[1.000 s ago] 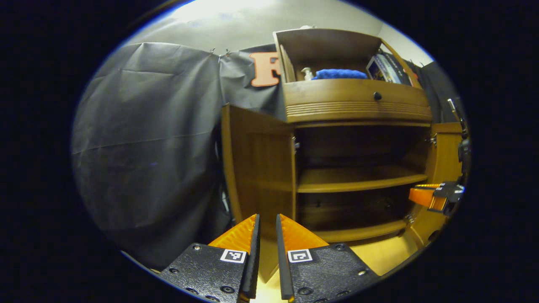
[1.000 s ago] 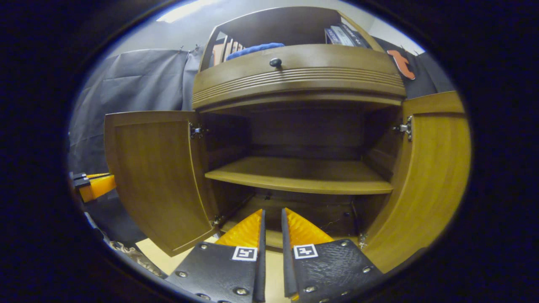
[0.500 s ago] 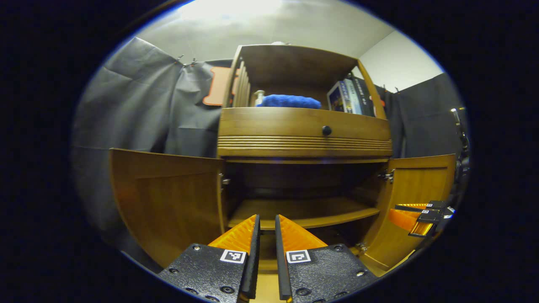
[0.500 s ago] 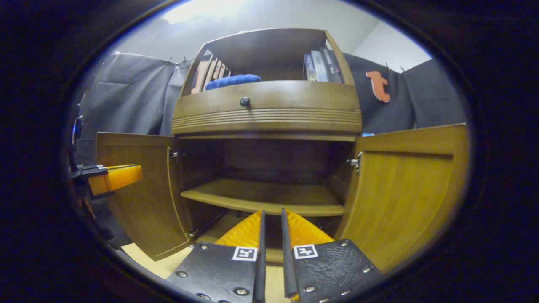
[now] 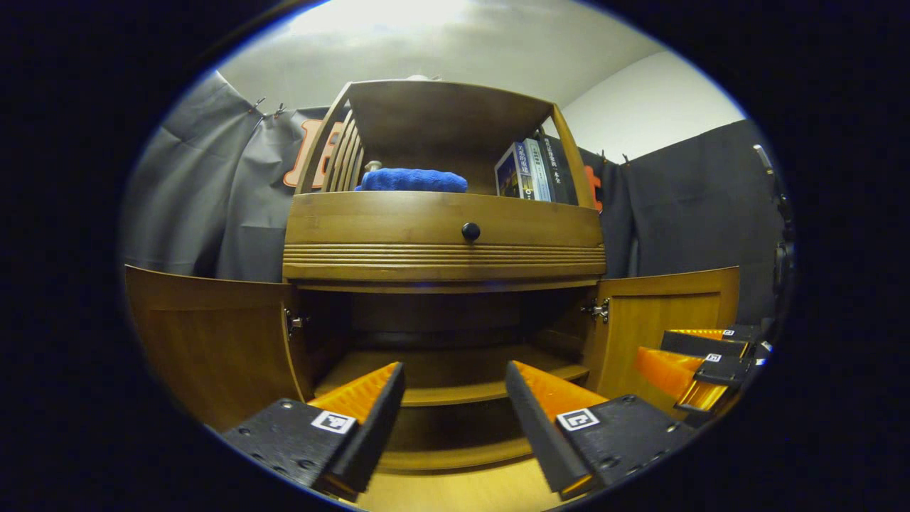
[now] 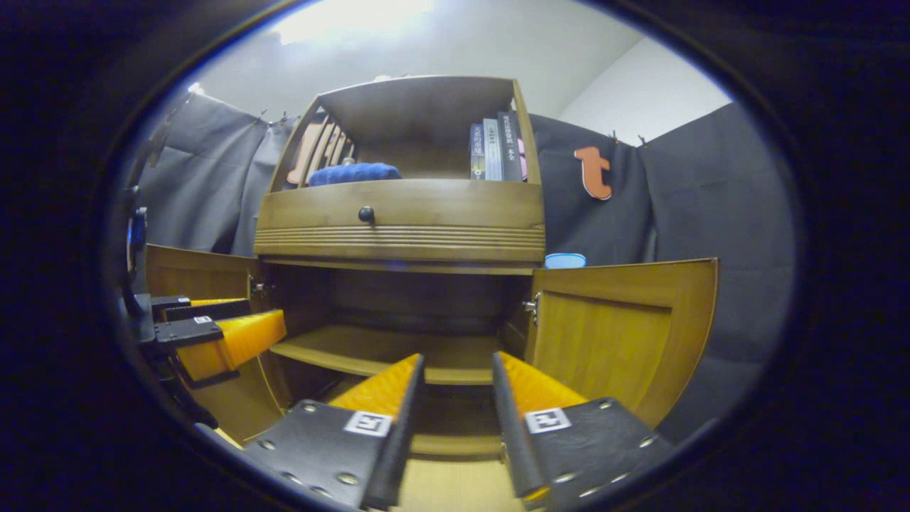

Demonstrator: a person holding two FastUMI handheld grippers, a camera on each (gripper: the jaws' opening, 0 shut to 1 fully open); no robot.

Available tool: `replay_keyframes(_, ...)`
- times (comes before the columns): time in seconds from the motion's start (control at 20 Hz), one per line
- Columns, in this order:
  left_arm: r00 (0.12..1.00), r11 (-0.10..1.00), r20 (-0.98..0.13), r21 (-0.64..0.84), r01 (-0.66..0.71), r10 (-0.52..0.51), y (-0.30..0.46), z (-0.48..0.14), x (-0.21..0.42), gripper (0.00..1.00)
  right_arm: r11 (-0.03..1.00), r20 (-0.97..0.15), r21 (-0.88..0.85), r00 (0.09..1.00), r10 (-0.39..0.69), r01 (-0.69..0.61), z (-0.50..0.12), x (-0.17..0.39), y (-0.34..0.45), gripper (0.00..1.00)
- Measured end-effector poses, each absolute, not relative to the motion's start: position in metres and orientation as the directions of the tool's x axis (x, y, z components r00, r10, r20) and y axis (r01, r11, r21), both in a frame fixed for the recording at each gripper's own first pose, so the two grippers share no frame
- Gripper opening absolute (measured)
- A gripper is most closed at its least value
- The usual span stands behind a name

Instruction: Open the right door of the double-door shoe cabinet with the right hand, and open the left door with the left hand.

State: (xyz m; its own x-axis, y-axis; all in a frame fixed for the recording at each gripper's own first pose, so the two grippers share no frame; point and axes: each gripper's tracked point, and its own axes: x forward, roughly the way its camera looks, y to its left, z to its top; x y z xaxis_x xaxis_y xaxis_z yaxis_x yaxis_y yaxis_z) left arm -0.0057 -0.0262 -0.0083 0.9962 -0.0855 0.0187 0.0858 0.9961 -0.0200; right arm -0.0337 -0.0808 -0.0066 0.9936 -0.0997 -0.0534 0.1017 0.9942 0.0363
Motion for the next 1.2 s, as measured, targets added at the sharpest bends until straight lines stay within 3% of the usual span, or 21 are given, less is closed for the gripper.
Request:
replay_keyframes(0.1, 0.997, 0.997, 0.025, -0.025, 0.077, -0.077, -0.027, -0.004, -0.006, 0.96, 0.993, -0.042, 0.040, 0.993, -0.111, 0.113, -0.003, -0.037, -0.085, 0.96)
replay_keyframes(0.45, 0.994, 0.994, 0.034, -0.022, 0.104, -0.103, -0.034, 0.004, -0.003, 0.96, 0.986, -0.008, 0.043, 0.987, -0.158, 0.158, 0.013, -0.046, -0.098, 0.96)
replay_keyframes(0.65, 0.985, 0.984, 0.041, -0.039, 0.171, -0.170, -0.050, 0.011, -0.002, 0.96, 0.972, 0.002, 0.039, 0.973, -0.231, 0.231, 0.021, -0.063, -0.111, 0.96)
replay_keyframes(0.85, 0.948, 0.947, 0.057, -0.047, 0.317, -0.314, -0.088, 0.018, -0.002, 0.96, 0.936, 0.017, 0.016, 0.936, -0.352, 0.352, 0.028, -0.091, -0.133, 0.97)
replay_keyframes(1.2, 0.797, 0.793, 0.070, -0.079, 0.604, -0.600, -0.202, 0.027, -0.037, 0.96, 0.799, 0.020, -0.059, 0.801, -0.599, 0.599, 0.042, -0.193, -0.201, 0.97)
